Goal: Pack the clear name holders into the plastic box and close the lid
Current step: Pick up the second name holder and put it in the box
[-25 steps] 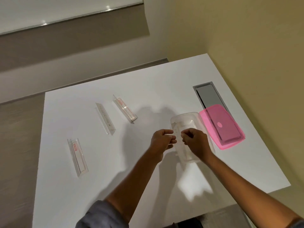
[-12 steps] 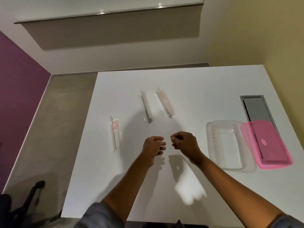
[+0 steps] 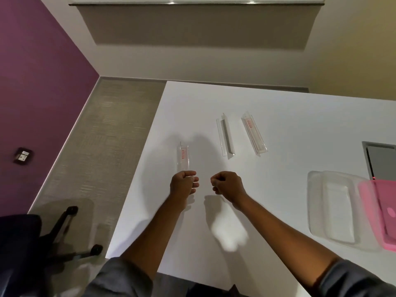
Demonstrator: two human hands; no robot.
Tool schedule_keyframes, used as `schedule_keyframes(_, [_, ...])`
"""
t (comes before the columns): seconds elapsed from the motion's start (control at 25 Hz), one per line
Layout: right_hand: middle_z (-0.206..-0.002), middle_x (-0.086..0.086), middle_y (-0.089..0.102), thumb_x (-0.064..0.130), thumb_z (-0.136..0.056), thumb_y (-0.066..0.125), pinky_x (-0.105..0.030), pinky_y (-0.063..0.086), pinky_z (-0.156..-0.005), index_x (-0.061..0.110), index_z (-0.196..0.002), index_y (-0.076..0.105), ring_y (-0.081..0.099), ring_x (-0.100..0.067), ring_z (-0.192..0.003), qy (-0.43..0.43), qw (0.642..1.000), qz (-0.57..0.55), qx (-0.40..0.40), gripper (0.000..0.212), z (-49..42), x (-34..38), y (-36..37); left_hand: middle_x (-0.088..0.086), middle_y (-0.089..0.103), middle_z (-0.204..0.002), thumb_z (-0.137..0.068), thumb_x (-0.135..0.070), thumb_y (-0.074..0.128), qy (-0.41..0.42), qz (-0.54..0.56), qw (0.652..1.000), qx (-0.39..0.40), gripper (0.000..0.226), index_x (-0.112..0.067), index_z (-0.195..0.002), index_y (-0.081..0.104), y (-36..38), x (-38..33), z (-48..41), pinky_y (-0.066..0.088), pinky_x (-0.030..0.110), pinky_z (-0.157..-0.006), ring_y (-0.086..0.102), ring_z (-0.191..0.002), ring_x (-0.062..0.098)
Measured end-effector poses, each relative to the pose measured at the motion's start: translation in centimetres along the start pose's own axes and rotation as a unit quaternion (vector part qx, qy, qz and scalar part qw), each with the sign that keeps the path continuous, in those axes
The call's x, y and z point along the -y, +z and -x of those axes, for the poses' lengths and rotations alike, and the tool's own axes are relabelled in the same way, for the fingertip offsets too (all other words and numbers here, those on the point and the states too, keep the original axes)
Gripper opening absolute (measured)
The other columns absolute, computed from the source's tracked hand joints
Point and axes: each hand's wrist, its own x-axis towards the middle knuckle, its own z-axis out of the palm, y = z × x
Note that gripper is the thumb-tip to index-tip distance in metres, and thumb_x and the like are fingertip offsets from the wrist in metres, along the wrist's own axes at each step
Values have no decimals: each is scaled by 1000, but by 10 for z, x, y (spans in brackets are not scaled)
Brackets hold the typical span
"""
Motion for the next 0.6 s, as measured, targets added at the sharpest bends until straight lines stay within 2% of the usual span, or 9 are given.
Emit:
schedule_keyframes(0.2, [-87, -13, 82, 10, -95, 73, -48, 70, -85, 3, -93, 80, 82, -34, -85, 9, 999, 19, 25, 10, -24, 19, 55, 11, 75, -118, -105, -3, 54, -5, 5, 998, -58, 31, -10, -131, 71, -37, 8, -32, 61, 27, -71, 73, -94, 21])
schedule_keyframes(0.28, [-88, -15, 82, 11, -95, 74, -49, 68, -87, 1, -94, 79, 81, -33, -85, 9, 999, 35, 30, 11, -33, 24, 76, 12, 75, -120, -105, -3, 55, -19, -1, 998, -62, 33, -11, -132, 72, -46, 11, -42, 61, 27, -70, 72, -92, 20])
schedule_keyframes(0.36, [-93, -20, 80, 12, -94, 75, -51, 66, -90, -2, -96, 78, 78, -33, -87, 11, 998, 47, 30, 15, -41, 28, 95, 12, 75, -121, -103, -2, 54, -44, 0, 998, -49, 36, -12, -133, 73, -52, 13, -49, 63, 34, -75, 72, -94, 24])
schedule_keyframes(0.44, [-100, -20, 79, 13, -94, 77, -47, 63, -89, -2, -98, 78, 76, -31, -92, 13, 998, 55, 27, 16, -46, 30, 112, 14, 75, -124, -101, -1, 53, -62, -4, 998, -32, 39, -12, -133, 73, -55, 15, -56, 64, 40, -85, 73, -104, 31])
schedule_keyframes(0.52, [-102, -19, 77, 14, -94, 78, -38, 58, -78, -3, -96, 76, 72, -29, -87, 16, 998, 63, 25, 17, -50, 31, 125, 15, 75, -126, -101, 0, 54, -66, -6, 998, -17, 39, -10, -134, 72, -56, 18, -60, 63, 40, -88, 73, -108, 33])
schedule_keyframes(0.6, [-101, -20, 75, 13, -93, 77, -35, 51, -68, -7, -90, 73, 65, -24, -77, 19, 997, 74, 15, 21, -54, 32, 135, 15, 75, -127, -99, 2, 55, -66, -2, 998, -5, 40, -7, -134, 72, -58, 20, -66, 63, 41, -92, 73, -114, 35])
